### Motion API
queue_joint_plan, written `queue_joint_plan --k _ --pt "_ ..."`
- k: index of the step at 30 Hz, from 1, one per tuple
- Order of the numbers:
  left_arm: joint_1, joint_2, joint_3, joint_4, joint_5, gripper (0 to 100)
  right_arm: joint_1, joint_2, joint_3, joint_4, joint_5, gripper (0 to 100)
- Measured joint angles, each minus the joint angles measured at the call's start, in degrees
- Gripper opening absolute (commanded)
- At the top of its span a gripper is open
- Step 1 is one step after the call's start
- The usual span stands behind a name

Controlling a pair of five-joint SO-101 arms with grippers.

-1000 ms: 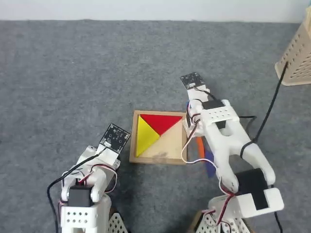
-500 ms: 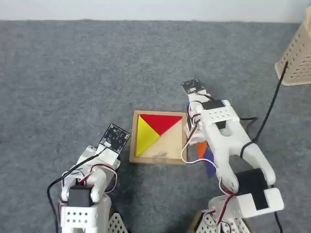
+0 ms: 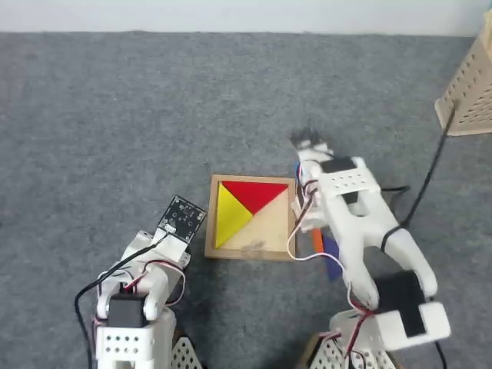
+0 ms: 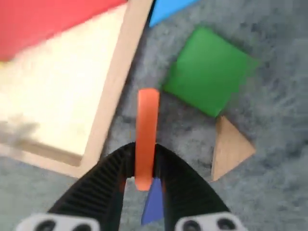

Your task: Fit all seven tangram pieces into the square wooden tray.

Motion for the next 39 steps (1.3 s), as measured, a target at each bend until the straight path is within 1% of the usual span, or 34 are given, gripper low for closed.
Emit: queue_joint_plan --k 2,5,7,9,13,14,18,20,23,30,37,39 --pt "0.00 0.00 0.00 0.00 0.00 12 -2.37 -2.11 -3.25 2.37 0.00 0.6" --pt "0.00 0.00 0.00 0.00 0.00 12 -8.09 -2.99 -5.80 3.16 -0.26 0.6" --pt "0.00 0.00 0.00 0.00 0.00 12 -10.81 -2.99 -5.98 2.99 -2.99 0.6" --pt "0.00 0.00 0.00 0.00 0.00 12 -11.78 -2.37 -5.98 0.62 -5.01 0.6" --pt "0.00 0.00 0.00 0.00 0.00 12 -11.96 3.08 -6.07 -5.19 -8.79 0.9" --pt "0.00 0.00 0.00 0.00 0.00 12 -11.96 4.66 -6.07 -5.80 -9.85 2.3" --pt "0.00 0.00 0.00 0.00 0.00 12 -11.96 8.26 -8.26 -6.07 -11.43 13.9" --pt "0.00 0.00 0.00 0.00 0.00 12 -11.96 8.53 -9.58 -5.27 -11.69 16.2" --pt "0.00 0.00 0.00 0.00 0.00 12 -11.96 8.53 -10.55 -5.01 -11.69 16.2" --pt "0.00 0.00 0.00 0.00 0.00 12 -7.74 8.53 -10.55 -5.01 -11.69 16.2" --pt "0.00 0.00 0.00 0.00 0.00 12 -7.74 8.53 -10.55 -5.01 -11.69 16.2" --pt "0.00 0.00 0.00 0.00 0.00 12 -8.00 8.53 -10.55 -5.01 -11.69 14.3"
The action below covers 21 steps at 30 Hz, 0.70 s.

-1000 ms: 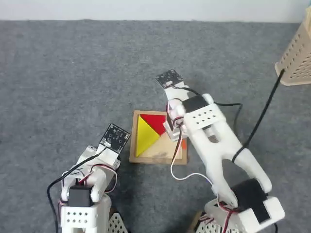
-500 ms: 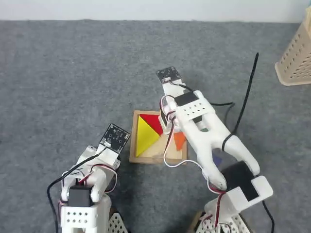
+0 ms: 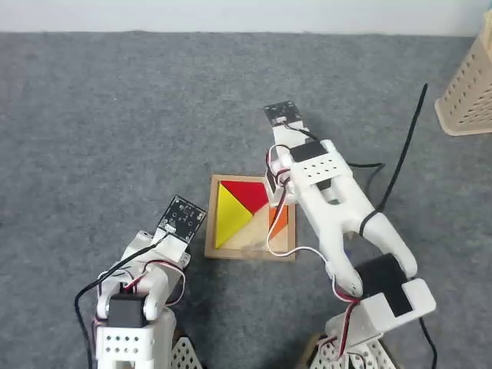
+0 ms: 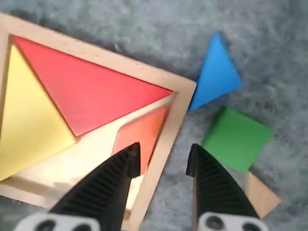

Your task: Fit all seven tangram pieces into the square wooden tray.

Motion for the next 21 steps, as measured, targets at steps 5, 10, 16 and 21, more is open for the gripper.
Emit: queue_joint_plan --k 5,10,16,21 --pt "0.00 0.00 0.00 0.00 0.00 12 0.18 2.02 -0.09 0.00 0.00 2.0" --pt "0.00 0.00 0.00 0.00 0.00 12 0.18 6.95 -0.70 0.53 0.00 0.6" --pt "0.00 0.00 0.00 0.00 0.00 12 -0.79 6.86 -0.62 1.67 0.62 0.6" --pt "0.00 0.00 0.00 0.00 0.00 12 -4.57 3.52 2.90 1.58 1.14 0.6"
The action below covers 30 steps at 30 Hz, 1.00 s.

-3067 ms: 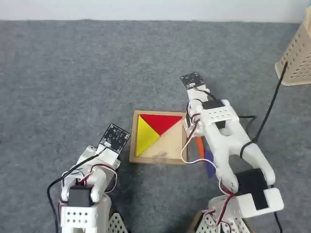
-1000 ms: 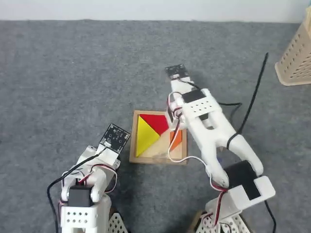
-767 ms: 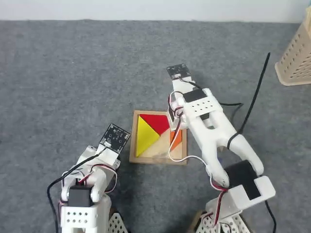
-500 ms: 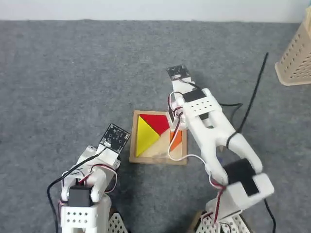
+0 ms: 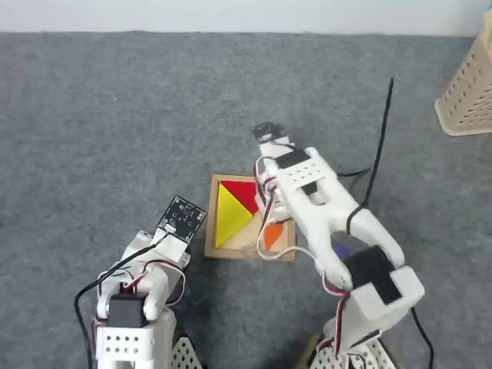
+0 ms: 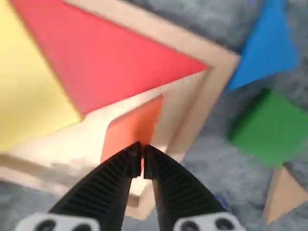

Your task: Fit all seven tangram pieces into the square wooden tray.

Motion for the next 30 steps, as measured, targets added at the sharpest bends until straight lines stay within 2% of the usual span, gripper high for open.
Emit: queue_joint_plan --k 7,18,30 --pt "0.00 0.00 0.00 0.00 0.00 12 -3.69 -5.98 8.26 -7.03 3.78 0.6" --pt "0.00 0.00 0.00 0.00 0.00 12 -6.07 -8.00 10.81 -10.73 4.04 0.6" --pt "0.00 0.00 0.00 0.00 0.00 12 -6.15 -32.62 31.91 -26.46 4.04 0.6"
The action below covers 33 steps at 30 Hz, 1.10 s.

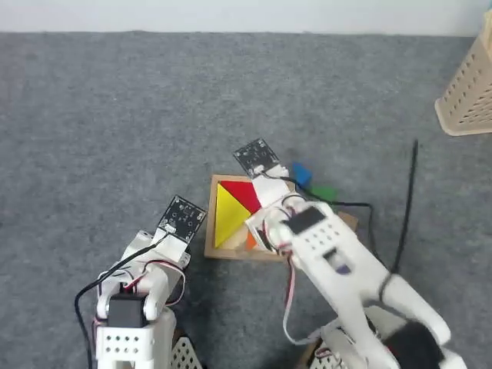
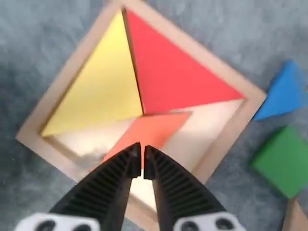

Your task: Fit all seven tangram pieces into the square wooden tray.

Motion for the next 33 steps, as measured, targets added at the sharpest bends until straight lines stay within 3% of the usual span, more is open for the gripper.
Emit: queue_joint_plan --k 10,17,24,33 --pt "0.00 0.00 0.00 0.00 0.00 12 2.90 3.16 4.48 -14.77 0.26 0.6" --pt "0.00 0.00 0.00 0.00 0.00 12 2.37 8.26 4.48 -14.77 0.26 0.6" --pt "0.00 0.00 0.00 0.00 0.00 12 -1.49 6.95 4.40 -9.58 9.14 0.6" --pt "0.00 0.00 0.00 0.00 0.00 12 -5.54 4.75 4.40 -5.01 10.46 0.6"
